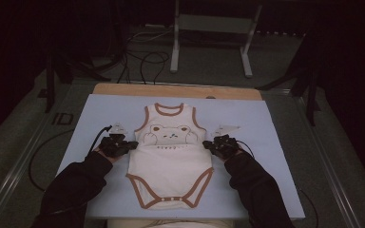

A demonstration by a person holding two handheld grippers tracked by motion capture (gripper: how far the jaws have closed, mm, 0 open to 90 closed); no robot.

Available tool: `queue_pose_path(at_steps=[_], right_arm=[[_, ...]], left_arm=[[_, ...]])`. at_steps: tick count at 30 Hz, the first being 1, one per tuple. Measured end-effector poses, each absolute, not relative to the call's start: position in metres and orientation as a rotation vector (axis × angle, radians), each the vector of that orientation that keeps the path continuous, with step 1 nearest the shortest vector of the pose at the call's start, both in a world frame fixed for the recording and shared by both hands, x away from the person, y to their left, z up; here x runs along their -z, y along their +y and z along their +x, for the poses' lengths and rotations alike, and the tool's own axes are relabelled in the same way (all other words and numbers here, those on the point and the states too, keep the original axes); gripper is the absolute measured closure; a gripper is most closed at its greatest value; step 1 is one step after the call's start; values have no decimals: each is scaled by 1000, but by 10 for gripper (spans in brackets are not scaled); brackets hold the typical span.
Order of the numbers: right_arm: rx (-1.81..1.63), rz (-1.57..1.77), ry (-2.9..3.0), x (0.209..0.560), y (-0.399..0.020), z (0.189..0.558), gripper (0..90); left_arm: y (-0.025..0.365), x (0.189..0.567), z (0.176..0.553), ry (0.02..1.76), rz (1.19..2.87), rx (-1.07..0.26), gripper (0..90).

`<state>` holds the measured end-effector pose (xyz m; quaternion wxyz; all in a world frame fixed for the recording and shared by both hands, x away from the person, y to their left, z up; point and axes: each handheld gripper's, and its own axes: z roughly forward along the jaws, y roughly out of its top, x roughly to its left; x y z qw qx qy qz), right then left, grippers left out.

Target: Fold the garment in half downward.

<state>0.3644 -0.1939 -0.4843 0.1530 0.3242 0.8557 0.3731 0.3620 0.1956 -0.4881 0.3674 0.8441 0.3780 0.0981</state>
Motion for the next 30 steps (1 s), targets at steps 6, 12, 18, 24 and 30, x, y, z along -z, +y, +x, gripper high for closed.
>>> queue_pose_path(at_steps=[6, 12, 18, 24, 30], right_arm=[[-1087, 910, 2441, 479, -194, 358, 891], [-1108, 892, 2429, 473, -196, 350, 890], [-1113, 857, 2422, 466, -196, 339, 890], [-1108, 821, 2428, 463, -196, 327, 890], [-1111, 801, 2443, 462, -198, 316, 890]], left_arm=[[198, 482, 357, 952, 2169, -258, 900], [198, 475, 349, 925, 2168, -270, 900], [200, 471, 340, 905, 2172, -276, 900], [201, 467, 330, 884, 2169, -281, 900], [200, 465, 318, 861, 2169, -277, 900]])
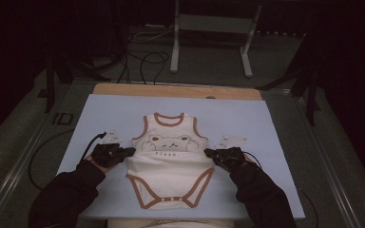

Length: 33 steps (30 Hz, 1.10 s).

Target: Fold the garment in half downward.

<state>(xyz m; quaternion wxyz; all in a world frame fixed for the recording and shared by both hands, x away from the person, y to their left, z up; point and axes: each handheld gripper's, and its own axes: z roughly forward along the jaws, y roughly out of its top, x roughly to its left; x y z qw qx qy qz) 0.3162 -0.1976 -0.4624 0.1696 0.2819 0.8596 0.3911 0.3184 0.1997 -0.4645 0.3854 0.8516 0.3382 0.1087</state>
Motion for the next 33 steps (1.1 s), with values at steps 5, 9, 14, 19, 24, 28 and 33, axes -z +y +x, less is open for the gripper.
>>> queue_pose_path(at_steps=[5, 9, 14, 19, 24, 28, 33], right_arm=[[-1112, 794, 2445, 461, -200, 306, 889], [-1118, 776, 2448, 461, -202, 297, 888], [-1131, 765, 2454, 461, -204, 287, 888], [-1137, 756, 2459, 461, -204, 280, 889], [-1154, 745, 2465, 464, -204, 270, 888], [-1155, 743, 2475, 466, -205, 260, 888], [-1154, 756, 2484, 470, -209, 249, 887]], left_arm=[[199, 461, 309, 833, 2185, -276, 900], [199, 457, 300, 810, 2181, -281, 900], [199, 458, 288, 787, 2201, -265, 900], [198, 459, 281, 776, 2211, -263, 900], [198, 463, 273, 764, 2220, -234, 900], [199, 464, 265, 763, 2216, -222, 900], [196, 465, 253, 732, 2240, -214, 900]])
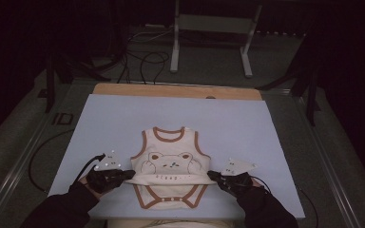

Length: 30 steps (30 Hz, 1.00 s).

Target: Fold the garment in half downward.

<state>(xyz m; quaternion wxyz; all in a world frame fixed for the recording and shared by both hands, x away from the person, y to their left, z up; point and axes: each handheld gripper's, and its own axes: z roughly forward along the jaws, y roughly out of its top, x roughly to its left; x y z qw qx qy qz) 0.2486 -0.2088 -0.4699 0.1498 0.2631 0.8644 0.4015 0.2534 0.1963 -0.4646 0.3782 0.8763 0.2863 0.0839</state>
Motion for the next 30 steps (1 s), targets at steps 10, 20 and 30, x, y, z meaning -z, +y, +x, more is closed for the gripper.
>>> queue_pose_path(at_steps=[10, 20, 30], right_arm=[[-1156, 771, 2517, 479, -212, 233, 887], [-1159, 795, 2537, 486, -216, 218, 885], [-1122, 813, 2578, 496, -216, 209, 885]], left_arm=[[195, 475, 237, 736, 2246, -171, 900], [197, 482, 225, 757, 2239, -124, 900], [193, 497, 217, 779, 2267, -84, 900]])
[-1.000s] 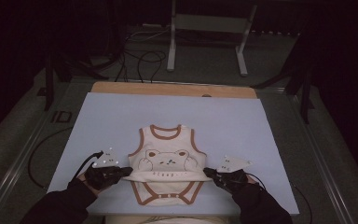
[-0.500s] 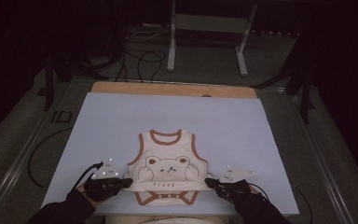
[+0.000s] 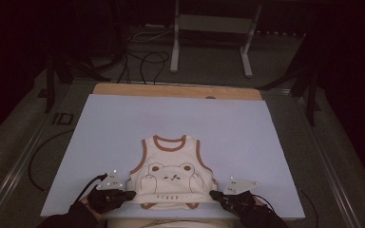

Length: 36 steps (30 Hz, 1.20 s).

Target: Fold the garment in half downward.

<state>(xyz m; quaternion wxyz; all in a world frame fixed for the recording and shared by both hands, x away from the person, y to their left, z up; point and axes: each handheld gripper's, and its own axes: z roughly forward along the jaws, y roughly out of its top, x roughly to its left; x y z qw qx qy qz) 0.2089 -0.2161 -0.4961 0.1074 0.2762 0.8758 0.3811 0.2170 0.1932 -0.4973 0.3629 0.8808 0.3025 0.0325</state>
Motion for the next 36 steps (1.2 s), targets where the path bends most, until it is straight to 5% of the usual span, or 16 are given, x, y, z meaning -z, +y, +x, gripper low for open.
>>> queue_pose_path(at_steps=[30, 36], right_arm=[[-1029, 809, 2632, 513, -215, 208, 878], [-1057, 832, 2611, 510, -217, 209, 723]], left_arm=[[195, 513, 215, 800, 2276, -73, 822], [194, 511, 213, 776, 2281, -89, 677]])
